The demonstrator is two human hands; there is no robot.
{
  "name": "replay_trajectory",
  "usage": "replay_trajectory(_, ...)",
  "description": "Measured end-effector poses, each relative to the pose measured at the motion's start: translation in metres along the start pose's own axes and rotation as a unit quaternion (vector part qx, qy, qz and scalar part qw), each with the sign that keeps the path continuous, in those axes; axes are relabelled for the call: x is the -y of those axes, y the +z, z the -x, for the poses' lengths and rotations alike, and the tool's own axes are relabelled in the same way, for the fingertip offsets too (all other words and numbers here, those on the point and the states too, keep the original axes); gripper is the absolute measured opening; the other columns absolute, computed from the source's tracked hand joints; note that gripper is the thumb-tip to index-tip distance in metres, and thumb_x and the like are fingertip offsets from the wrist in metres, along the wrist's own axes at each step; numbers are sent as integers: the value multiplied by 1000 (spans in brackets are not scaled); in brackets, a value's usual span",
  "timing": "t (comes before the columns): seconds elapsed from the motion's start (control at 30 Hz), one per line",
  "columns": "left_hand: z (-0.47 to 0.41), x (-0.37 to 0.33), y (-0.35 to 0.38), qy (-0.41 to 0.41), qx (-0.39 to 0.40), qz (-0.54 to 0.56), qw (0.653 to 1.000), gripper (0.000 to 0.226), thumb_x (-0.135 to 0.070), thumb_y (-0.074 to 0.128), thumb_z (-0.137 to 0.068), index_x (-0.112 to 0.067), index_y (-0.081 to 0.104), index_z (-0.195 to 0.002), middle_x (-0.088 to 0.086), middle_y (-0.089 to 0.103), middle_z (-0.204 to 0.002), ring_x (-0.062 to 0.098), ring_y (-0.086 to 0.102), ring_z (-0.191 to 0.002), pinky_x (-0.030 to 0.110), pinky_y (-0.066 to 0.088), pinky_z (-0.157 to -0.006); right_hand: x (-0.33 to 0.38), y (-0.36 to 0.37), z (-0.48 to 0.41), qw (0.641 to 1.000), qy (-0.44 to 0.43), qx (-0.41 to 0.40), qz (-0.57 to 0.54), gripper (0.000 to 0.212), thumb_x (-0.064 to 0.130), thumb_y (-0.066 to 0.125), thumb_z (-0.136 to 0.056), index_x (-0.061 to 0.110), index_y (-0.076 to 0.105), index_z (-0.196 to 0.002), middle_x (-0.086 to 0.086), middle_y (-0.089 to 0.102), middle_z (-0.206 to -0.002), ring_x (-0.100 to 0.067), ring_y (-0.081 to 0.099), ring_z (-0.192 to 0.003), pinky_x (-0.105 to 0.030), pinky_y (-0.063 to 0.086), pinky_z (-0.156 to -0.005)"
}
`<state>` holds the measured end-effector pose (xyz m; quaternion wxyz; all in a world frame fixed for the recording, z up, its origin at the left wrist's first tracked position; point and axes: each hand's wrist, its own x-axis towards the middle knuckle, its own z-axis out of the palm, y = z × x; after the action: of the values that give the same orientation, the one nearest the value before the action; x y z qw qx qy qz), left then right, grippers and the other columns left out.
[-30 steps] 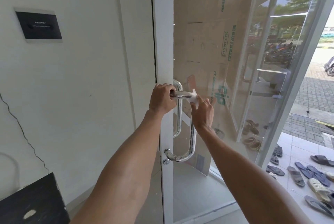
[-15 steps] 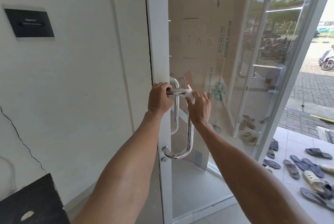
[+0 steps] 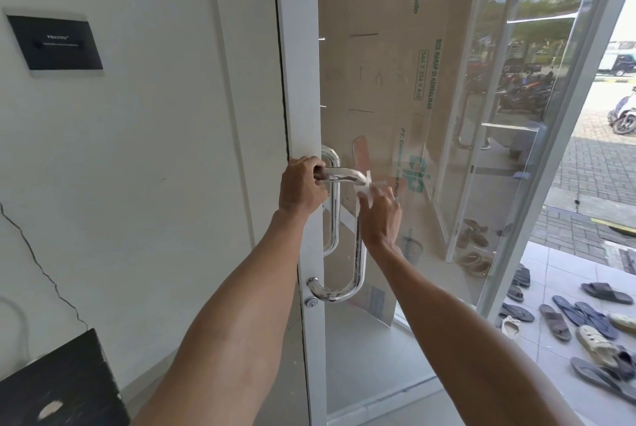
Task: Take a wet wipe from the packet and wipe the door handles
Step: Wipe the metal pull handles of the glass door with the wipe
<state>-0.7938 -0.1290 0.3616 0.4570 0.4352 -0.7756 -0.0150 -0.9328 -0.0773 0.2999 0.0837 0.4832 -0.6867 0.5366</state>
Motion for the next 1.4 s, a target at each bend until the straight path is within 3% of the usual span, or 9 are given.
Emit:
replay_trajectory(0.1,0,0,1,-3,-3,3,1000,32,3,56,-66,-10,70,-93,4,71,-91,27,58,-83,29,47,-73,11,-5,-7,998,-55,-35,-7,11,12,65,-90,9,70,-98,-10,74,-100,-33,63,-109,-45,50,-91)
replay_trajectory(0.17,1,0,1,-6,-4,6,1000,32,3,56,-67,-10,70,-93,5,71,-91,27,57,-84,29,47,-73,11,-6,-2,997,-48,-52,-16,10,10,66,-89,7,71,-97,-13,74,-93,-34,67,-95,-45,55,-83)
replay_trajectory(0.3,0,-1,0,-5,1,9,1000,31,2,58,-67,-10,70,-92,6,71,-91,28,58,-83,33,51,-72,-10,8,12,998,64,18,0,24,23,65,-89,6,71,-105,-18,72,-94,-31,67,-77,-34,52,-68)
replay_trajectory(0.43,-3,1,-1,-10,5,5,1000,33,3,58,-68,-9,71,-96,6,71,-94,28,58,-86,31,49,-73,-23,14,23,988,132,77,2,18,20,71,-84,2,73,-85,-17,74,-79,-22,58,-61,-25,35,-57)
replay_trajectory(0.6,-4,4,0,-6,5,1,1000,32,3,58,-68,-9,70,-95,6,71,-94,27,58,-85,31,49,-73,-10,14,6,995,101,22,-4,23,26,66,-87,8,73,-98,-14,73,-92,-29,65,-74,-32,49,-66)
replay_trajectory(0.83,-7,9,5,-3,0,7,1000,30,3,59,-69,-10,69,-94,5,71,-92,26,57,-85,31,48,-72,-6,14,0,997,62,-28,-39,21,23,66,-88,10,74,-101,-12,74,-91,-26,64,-71,-26,40,-64)
replay_trajectory(0.93,-10,11,6,-6,-2,8,1000,27,1,59,-71,-11,70,-93,4,72,-89,25,58,-83,34,49,-86,-21,24,14,995,97,10,-10,21,25,68,-86,9,75,-97,-13,74,-89,-28,65,-69,-26,43,-62)
replay_trajectory(1.03,-13,12,7,-7,-4,1,1000,28,2,60,-71,-10,72,-93,5,74,-86,26,62,-81,38,33,-112,-30,32,23,991,123,49,6,19,25,70,-84,9,75,-90,-14,75,-82,-28,66,-66,-33,53,-62)
replay_trajectory(1.4,-18,17,11,-18,-11,20,1000,31,5,58,-72,-8,73,-95,7,74,-88,27,63,-85,42,21,-119,4,27,-20,997,73,-15,-29,20,28,63,-87,11,72,-82,-10,70,-74,-23,58,-59,-27,36,-56)
